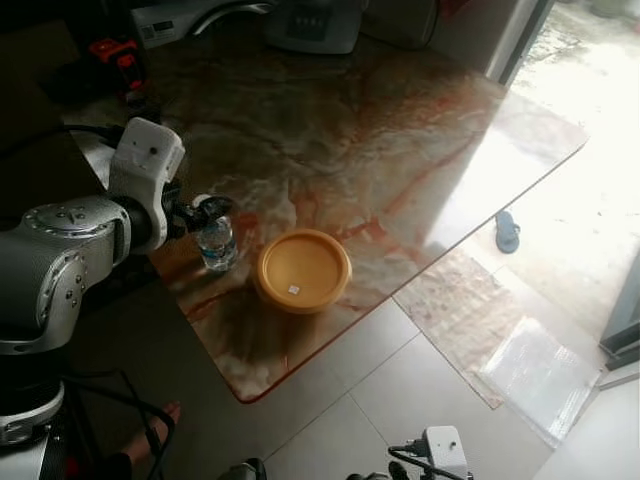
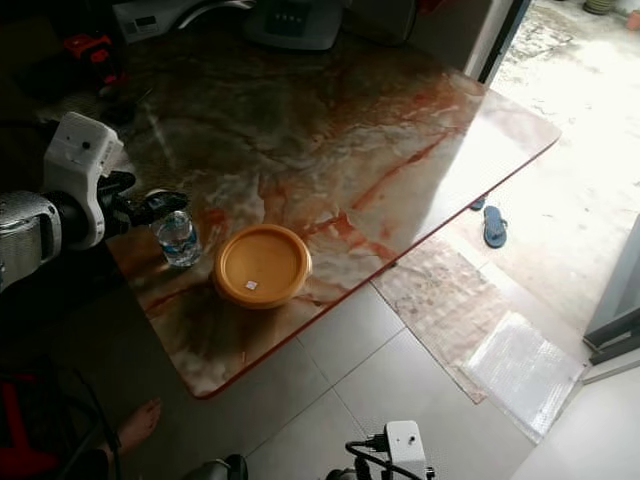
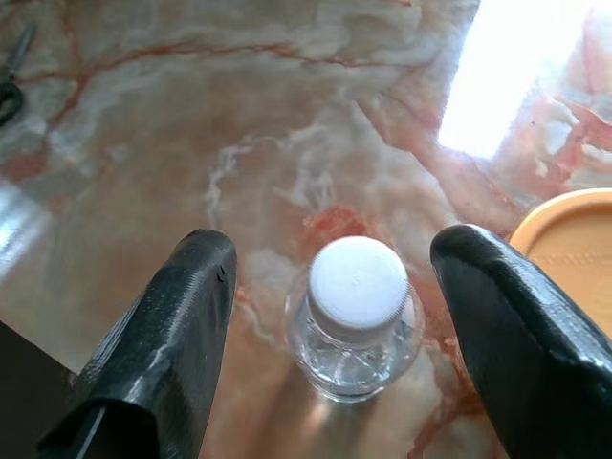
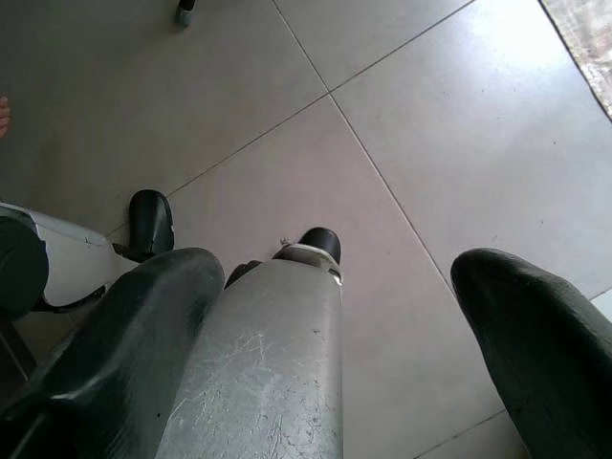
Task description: Restocking fridge
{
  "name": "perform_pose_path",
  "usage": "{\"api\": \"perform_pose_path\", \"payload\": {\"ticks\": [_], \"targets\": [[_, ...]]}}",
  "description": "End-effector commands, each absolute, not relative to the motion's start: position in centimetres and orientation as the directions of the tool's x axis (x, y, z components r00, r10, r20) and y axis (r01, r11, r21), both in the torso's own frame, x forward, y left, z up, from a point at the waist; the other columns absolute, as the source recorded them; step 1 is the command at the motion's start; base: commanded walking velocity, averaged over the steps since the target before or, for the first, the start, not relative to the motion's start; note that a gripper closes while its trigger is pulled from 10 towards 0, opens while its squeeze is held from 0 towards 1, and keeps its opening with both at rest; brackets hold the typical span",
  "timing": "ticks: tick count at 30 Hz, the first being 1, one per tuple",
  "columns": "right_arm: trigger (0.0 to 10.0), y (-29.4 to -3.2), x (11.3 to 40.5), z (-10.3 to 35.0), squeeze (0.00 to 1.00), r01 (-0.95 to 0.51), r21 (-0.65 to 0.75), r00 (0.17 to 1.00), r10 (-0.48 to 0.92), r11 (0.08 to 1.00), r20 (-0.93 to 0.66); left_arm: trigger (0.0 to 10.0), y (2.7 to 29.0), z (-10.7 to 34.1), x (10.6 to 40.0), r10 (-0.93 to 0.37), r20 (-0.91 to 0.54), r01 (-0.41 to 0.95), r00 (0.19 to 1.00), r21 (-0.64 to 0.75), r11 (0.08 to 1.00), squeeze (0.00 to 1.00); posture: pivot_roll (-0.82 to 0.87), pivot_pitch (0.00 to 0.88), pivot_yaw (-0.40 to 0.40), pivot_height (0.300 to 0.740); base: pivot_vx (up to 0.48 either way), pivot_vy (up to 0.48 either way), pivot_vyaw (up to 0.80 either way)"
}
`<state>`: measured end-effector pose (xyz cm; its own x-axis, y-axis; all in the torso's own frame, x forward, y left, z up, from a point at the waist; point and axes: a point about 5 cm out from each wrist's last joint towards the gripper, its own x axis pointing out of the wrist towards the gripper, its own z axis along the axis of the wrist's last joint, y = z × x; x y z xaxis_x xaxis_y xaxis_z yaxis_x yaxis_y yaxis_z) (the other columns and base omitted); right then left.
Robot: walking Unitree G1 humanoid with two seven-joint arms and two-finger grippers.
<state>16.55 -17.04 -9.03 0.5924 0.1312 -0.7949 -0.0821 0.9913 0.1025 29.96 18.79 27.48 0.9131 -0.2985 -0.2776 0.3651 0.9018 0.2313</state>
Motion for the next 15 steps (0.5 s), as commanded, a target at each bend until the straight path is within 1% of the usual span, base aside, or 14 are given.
{"api": "perform_pose_path", "payload": {"ticks": [1,2,7,15], "targets": [[10.0,-17.08,15.55,-9.48,0.00,-0.063,0.107,0.566,0.124,0.992,-0.815,10.0,18.42,27.43,29.93,-0.327,-0.315,0.404,0.891,0.218,0.889,0.00,0.05,0.185,-0.035,0.740,0.000,0.000,0.00],[10.0,-17.07,15.55,-9.48,0.00,-0.061,0.107,0.566,0.122,0.992,-0.815,10.0,18.35,27.34,29.92,-0.337,-0.328,0.415,0.882,0.203,0.887,0.00,0.05,0.185,-0.035,0.740,0.000,0.000,0.00],[10.0,-17.07,15.51,-9.49,0.00,-0.060,0.105,0.567,0.120,0.993,-0.815,10.0,18.42,27.33,29.97,-0.341,-0.345,0.429,0.874,0.220,0.876,0.00,0.05,0.176,-0.033,0.740,0.000,0.000,0.00],[10.0,-17.11,15.45,-9.50,0.00,-0.062,0.104,0.567,0.121,0.993,-0.815,10.0,18.26,27.11,30.38,-0.344,-0.345,0.432,0.873,0.221,0.874,0.00,0.05,0.168,-0.036,0.740,0.000,0.000,0.00]]}}
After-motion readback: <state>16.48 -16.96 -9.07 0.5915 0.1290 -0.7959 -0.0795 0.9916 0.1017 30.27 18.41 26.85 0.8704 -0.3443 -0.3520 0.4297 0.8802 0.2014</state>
